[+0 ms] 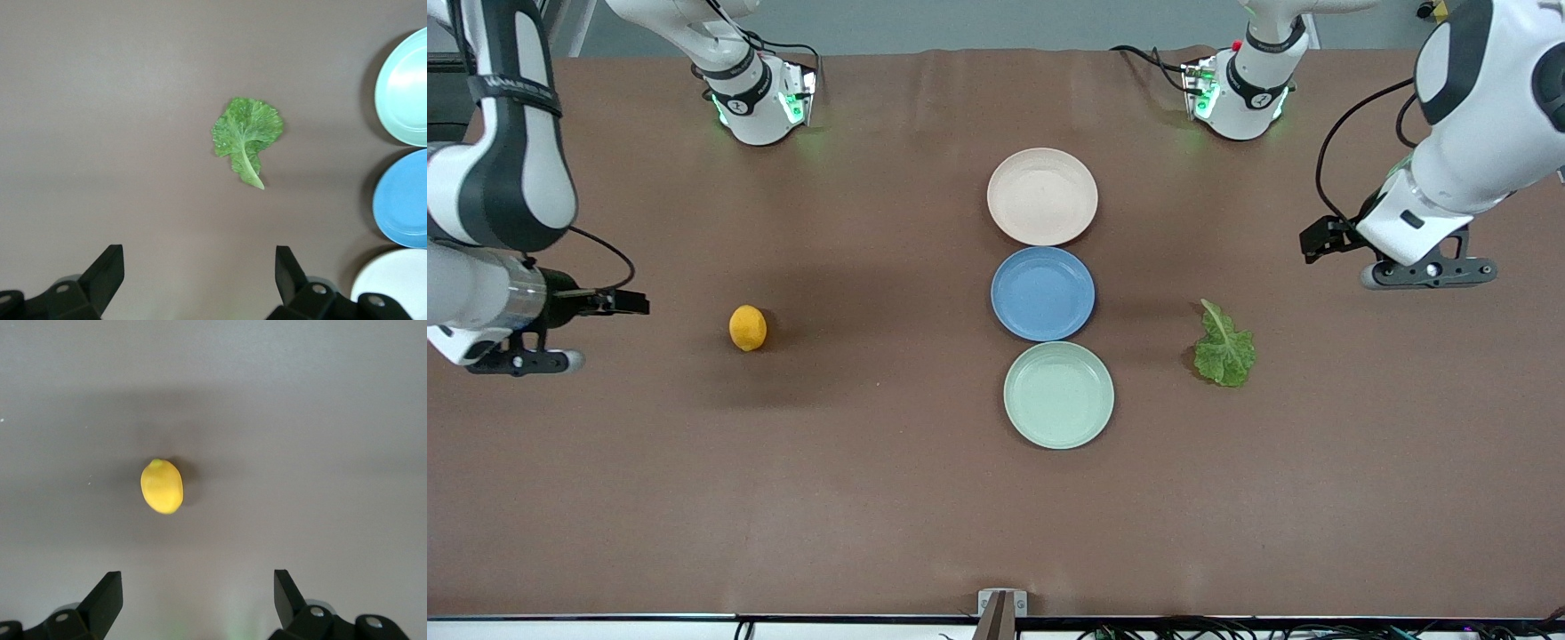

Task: Pick lemon and lettuce from plates

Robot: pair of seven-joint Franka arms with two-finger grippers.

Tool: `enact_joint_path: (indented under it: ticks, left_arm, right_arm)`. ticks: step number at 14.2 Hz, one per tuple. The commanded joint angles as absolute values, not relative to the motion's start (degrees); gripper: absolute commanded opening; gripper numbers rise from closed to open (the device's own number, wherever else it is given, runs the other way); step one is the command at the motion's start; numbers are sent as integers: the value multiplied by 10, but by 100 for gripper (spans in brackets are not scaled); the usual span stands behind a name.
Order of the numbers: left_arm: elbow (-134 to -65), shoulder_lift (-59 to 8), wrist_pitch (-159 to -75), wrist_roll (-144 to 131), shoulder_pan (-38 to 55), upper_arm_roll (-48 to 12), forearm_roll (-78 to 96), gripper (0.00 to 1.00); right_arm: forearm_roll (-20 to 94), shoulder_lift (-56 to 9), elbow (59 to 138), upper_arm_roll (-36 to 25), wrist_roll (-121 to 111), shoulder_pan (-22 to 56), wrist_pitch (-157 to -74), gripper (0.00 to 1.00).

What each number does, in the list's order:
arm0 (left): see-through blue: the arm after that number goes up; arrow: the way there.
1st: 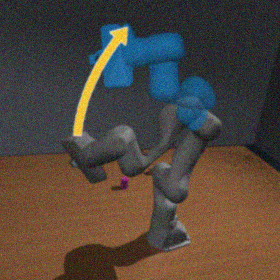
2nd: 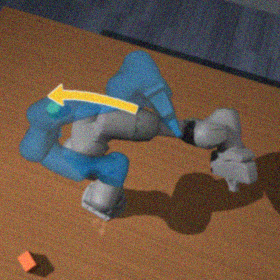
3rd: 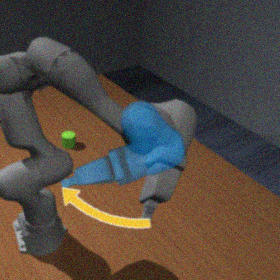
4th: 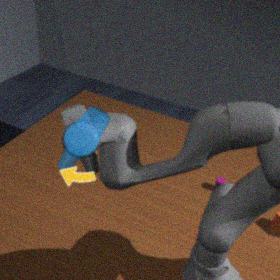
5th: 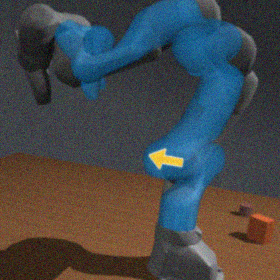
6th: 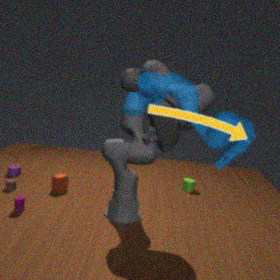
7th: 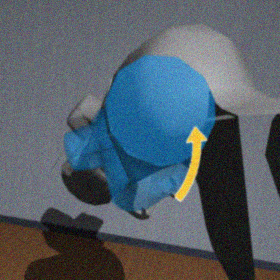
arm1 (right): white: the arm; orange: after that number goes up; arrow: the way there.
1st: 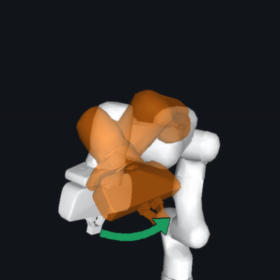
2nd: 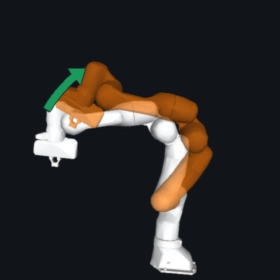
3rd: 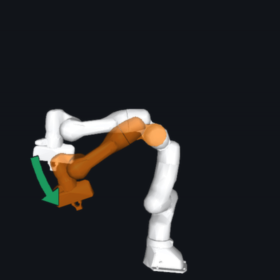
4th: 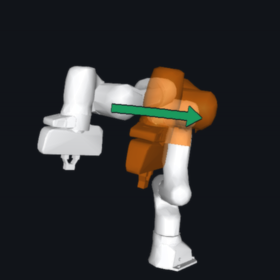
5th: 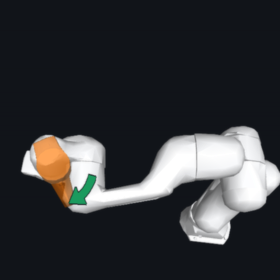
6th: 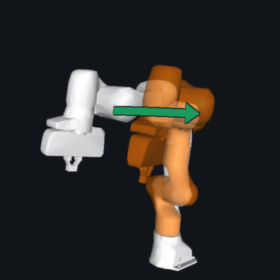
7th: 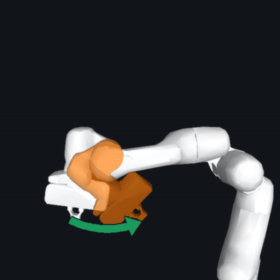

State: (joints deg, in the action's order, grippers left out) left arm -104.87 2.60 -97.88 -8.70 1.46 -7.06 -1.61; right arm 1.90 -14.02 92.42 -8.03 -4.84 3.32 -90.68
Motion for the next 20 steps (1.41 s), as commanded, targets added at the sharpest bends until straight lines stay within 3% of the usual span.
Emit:
enact_joint_path:
  ticks: [1, 5, 12, 14, 20]
  left_arm:
    - [-979, 18, -923, -74, 12, -68, -3, 100]
    - [-928, 16, -920, -74, 7, -68, -1, 100]
    - [-896, 14, -918, -27, -38, -64, 28, 100]
    - [-895, 17, -918, -27, -37, -64, 24, 100]
    - [-892, 18, -918, -32, -37, -64, 24, 100]
  right_arm:
    - [11, -133, 858, -73, -44, 20, -844, 100]
    - [15, -141, 773, -73, -46, 10, -804, 100]
    - [18, -136, 766, -73, -48, 11, -803, 100]
    - [23, -127, 778, -72, -63, -2, -802, 100]
    - [18, -16, 920, -71, -69, -4, -860, 100]
